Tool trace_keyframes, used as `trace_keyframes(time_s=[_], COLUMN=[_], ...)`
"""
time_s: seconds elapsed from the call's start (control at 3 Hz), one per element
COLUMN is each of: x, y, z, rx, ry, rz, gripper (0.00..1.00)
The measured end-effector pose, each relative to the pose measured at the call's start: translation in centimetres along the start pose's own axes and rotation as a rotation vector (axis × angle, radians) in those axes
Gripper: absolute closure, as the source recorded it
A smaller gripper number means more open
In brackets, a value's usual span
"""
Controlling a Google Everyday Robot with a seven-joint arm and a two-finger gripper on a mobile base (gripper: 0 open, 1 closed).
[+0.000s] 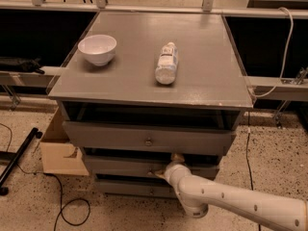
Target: Open middle drawer
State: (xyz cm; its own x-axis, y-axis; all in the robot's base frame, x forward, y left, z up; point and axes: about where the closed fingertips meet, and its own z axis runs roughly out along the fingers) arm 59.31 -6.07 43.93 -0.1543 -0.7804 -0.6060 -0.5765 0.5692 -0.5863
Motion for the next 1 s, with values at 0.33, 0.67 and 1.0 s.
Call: trace_keyframes(time_s=[0.33,0.67,1.0], x=[0.00,0.00,0.00], y=[0.00,0.00,0.00], z=[0.00,0.00,0.00], rx=[0.000,0.000,0.000], ry=[0.000,0.000,0.000], rz=[0.000,0.000,0.000], gripper=[0.42,0.66,0.89])
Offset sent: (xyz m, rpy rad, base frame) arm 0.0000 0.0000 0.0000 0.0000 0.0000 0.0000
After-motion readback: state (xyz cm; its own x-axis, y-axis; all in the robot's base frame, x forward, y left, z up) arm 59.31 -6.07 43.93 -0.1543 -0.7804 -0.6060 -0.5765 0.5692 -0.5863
